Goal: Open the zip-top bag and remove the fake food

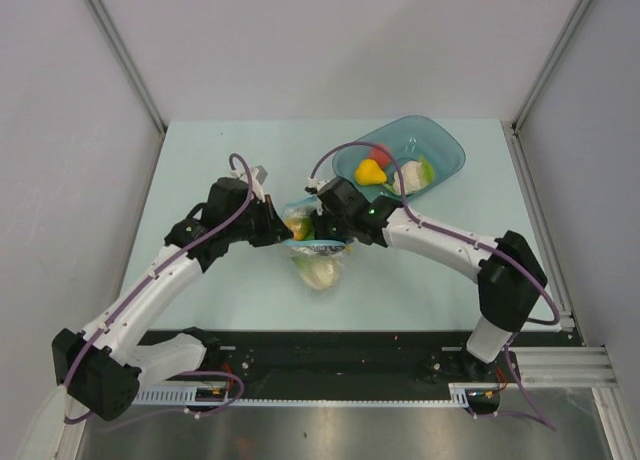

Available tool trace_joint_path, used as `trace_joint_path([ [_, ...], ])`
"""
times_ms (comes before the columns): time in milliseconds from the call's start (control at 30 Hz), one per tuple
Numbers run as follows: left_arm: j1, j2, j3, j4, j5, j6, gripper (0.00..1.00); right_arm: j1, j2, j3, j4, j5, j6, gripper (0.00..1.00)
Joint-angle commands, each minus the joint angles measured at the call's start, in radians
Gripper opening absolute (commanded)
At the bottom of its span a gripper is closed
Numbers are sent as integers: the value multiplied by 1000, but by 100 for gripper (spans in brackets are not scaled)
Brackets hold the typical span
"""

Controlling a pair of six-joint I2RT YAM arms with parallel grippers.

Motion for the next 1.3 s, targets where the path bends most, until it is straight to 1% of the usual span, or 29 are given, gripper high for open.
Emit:
trace_joint_path([
  [0,5,-23,6,6,-52,-18,0,14,-70,27,-46,4,-30,0],
  [100,5,-35,6,26,-60,-25,0,12,-18,27,-128,36,-27,1],
  [167,6,-32,3,31,-46,-25,0,8,22,24,-135,19,-31,15],
  [200,6,-28,0,32,-43,-27,0,5,30,24,-126,14,-30,28],
  [267,5,-16,-14,22,-46,-33,0,-6,38,22,-113,-7,-12,35],
  [300,5,-11,-20,19,-43,-34,0,-12,39,22,-107,-15,-5,46],
  [367,6,9,-28,13,-45,-30,0,-31,48,24,-109,-35,4,56],
  [400,5,15,-28,16,-54,-25,0,-38,48,22,-118,-35,7,66],
  [433,5,24,-28,22,-57,-16,0,-45,42,22,-121,-33,8,69],
  [467,6,30,-27,35,-64,-7,0,-46,24,22,-124,-30,8,75],
  [500,5,38,-11,36,-89,22,0,-45,10,24,-124,-30,11,78],
  [567,5,64,16,14,-124,62,0,-48,-28,22,-113,-42,31,82],
  [600,3,66,35,19,-156,111,0,-48,-40,24,-104,-62,40,82],
  [633,5,70,36,35,-175,130,0,-46,-48,22,-92,-67,50,82],
  [733,3,99,45,61,-206,193,0,-45,-59,22,-48,-62,82,76],
  [833,3,132,47,80,-206,217,0,-52,-62,22,-11,-45,131,70],
  [867,3,132,41,86,-212,217,0,-60,-64,22,9,-44,157,66],
  [933,3,138,21,112,-216,223,0,-69,-76,22,20,-27,179,63],
  [1000,3,155,1,120,-223,226,0,-83,-85,22,32,2,211,66],
  [1033,3,162,-2,117,-215,225,0,-87,-85,22,38,5,223,72],
  [1100,3,172,-17,121,-183,216,0,-110,-80,15,74,-1,279,77],
  [1133,3,175,-22,126,-169,208,0,-117,-70,12,86,-4,301,83],
  [1200,-8,170,-40,126,-166,185,0,-136,-53,10,127,-30,374,84],
  [1267,-18,159,-57,128,-161,176,0,-144,-39,9,140,-18,416,88],
])
